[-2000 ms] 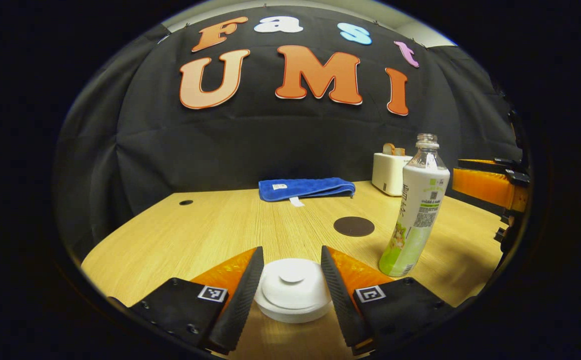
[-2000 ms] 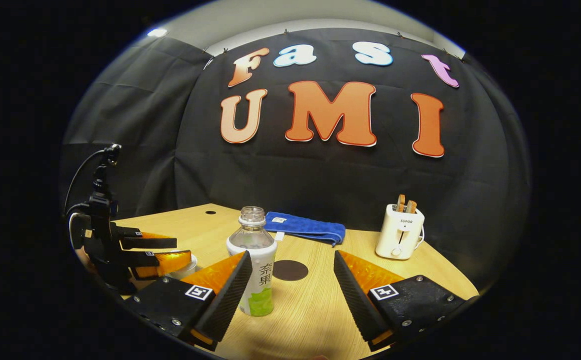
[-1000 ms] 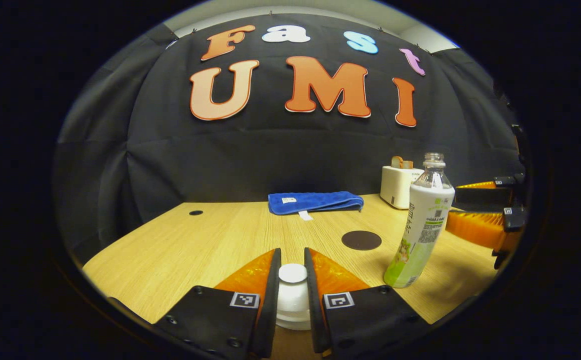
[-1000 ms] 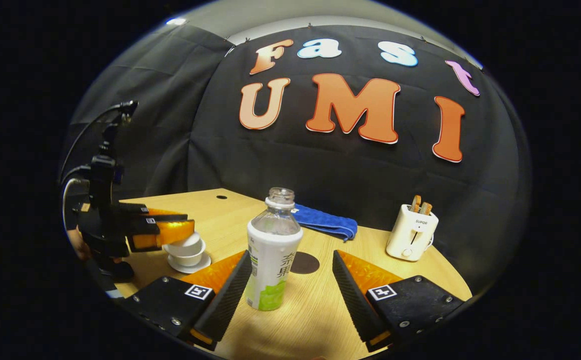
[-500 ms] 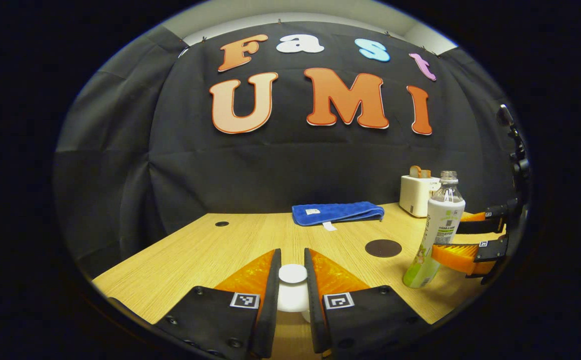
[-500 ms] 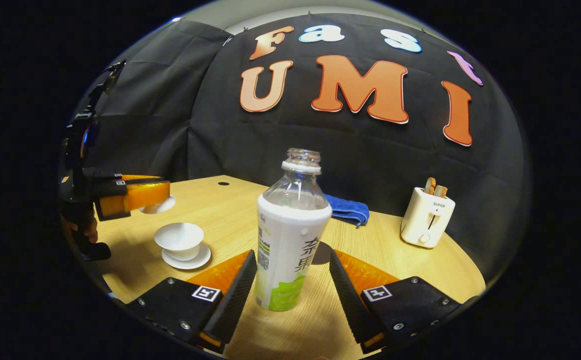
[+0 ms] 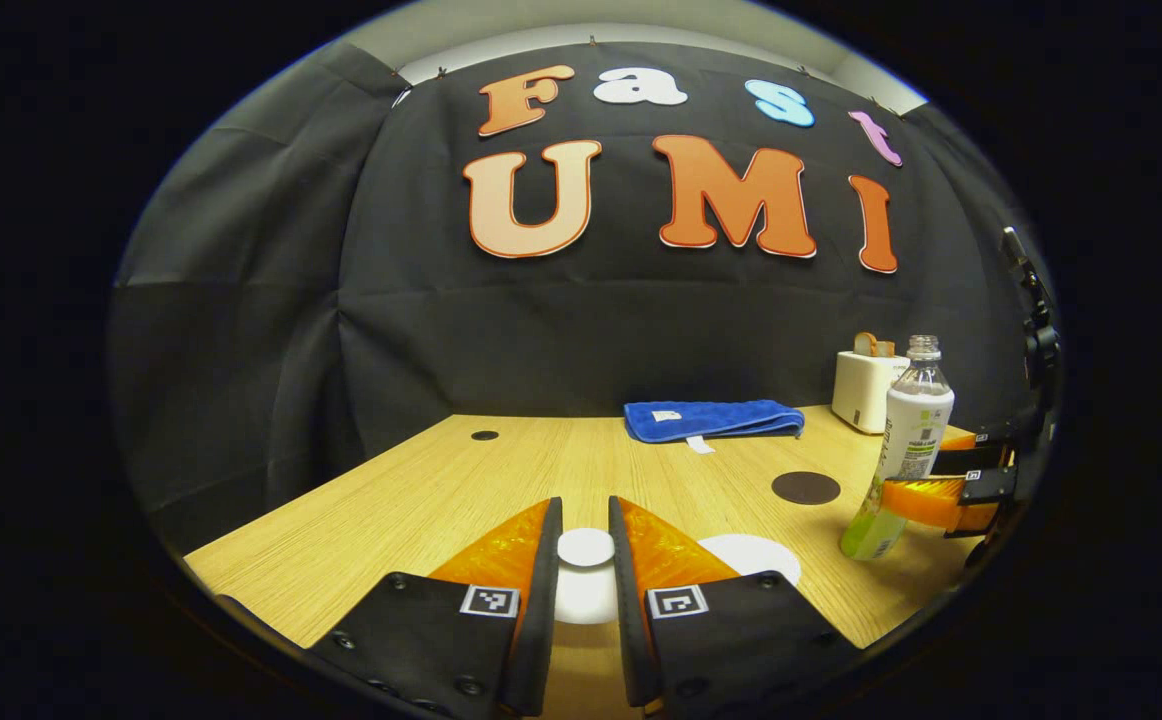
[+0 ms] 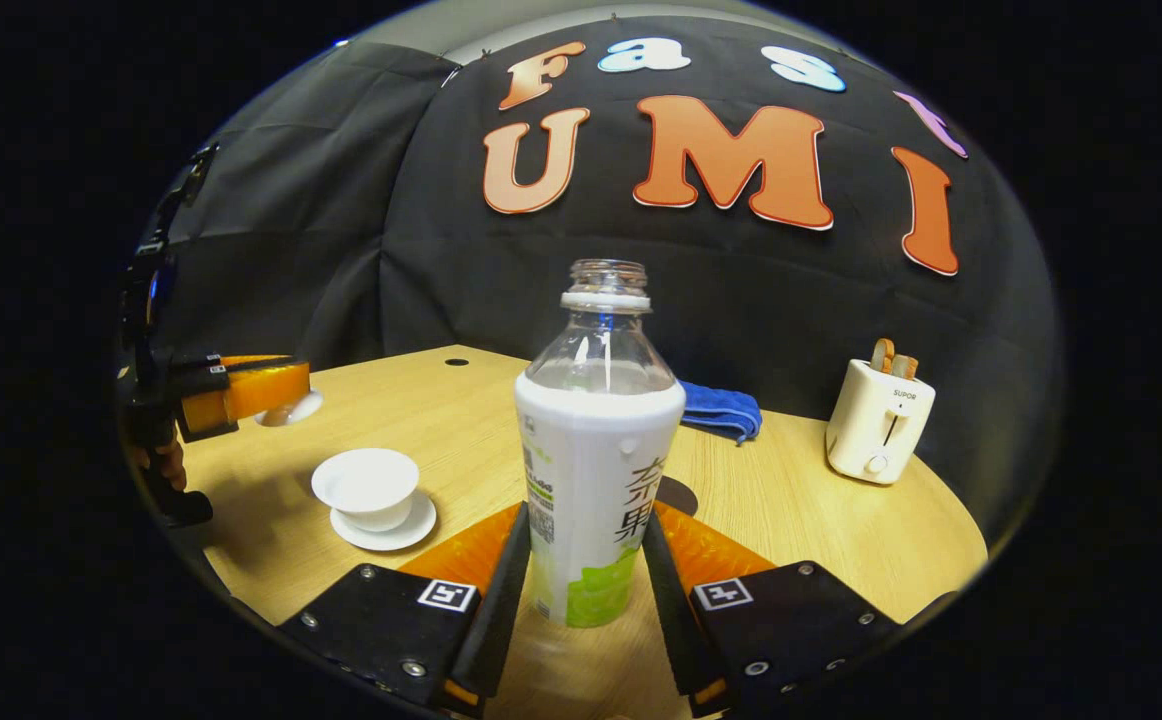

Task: Open the teacup lid with one hand, grasp the water bottle and pour water into the teacup with the other hand; after pouring, place the water bottle on the coaster and then close the teacup lid.

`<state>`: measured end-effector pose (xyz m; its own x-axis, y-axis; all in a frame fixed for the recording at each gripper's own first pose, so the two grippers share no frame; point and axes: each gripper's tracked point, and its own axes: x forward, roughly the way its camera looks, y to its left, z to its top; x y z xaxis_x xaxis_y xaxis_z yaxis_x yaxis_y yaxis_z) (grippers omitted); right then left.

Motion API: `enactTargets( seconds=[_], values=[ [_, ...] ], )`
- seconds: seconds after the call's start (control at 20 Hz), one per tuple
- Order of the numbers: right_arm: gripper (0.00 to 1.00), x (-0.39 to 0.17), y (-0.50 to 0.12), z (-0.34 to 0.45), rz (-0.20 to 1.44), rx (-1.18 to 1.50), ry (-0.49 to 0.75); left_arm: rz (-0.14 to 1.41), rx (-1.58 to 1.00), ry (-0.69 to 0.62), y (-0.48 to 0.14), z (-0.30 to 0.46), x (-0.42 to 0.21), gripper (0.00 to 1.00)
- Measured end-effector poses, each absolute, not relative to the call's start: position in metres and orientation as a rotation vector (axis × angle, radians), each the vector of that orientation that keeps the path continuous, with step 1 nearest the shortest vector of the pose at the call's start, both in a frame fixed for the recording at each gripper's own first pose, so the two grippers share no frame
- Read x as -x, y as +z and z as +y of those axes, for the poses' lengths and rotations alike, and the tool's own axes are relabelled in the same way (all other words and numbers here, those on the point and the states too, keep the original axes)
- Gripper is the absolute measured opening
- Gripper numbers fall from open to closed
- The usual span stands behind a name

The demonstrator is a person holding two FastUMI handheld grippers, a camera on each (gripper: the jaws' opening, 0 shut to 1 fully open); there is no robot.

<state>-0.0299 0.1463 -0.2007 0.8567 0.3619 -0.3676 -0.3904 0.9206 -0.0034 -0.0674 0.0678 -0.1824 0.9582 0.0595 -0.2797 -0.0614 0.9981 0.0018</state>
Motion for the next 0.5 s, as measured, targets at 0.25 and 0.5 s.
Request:
enactTargets(
  seconds=[0.25, 0.5],
  values=[
    [0.63, 0.017, -0.187, 0.135, 0.320, 0.228, 0.352, 0.286, 0.005, 0.097, -0.183, 0.086, 0.071, 0.33],
    [0.63, 0.009, -0.181, 0.130, 0.266, 0.447, 0.318, 0.292, 0.015, 0.143, -0.186, 0.108, 0.078, 0.33]
  ],
)
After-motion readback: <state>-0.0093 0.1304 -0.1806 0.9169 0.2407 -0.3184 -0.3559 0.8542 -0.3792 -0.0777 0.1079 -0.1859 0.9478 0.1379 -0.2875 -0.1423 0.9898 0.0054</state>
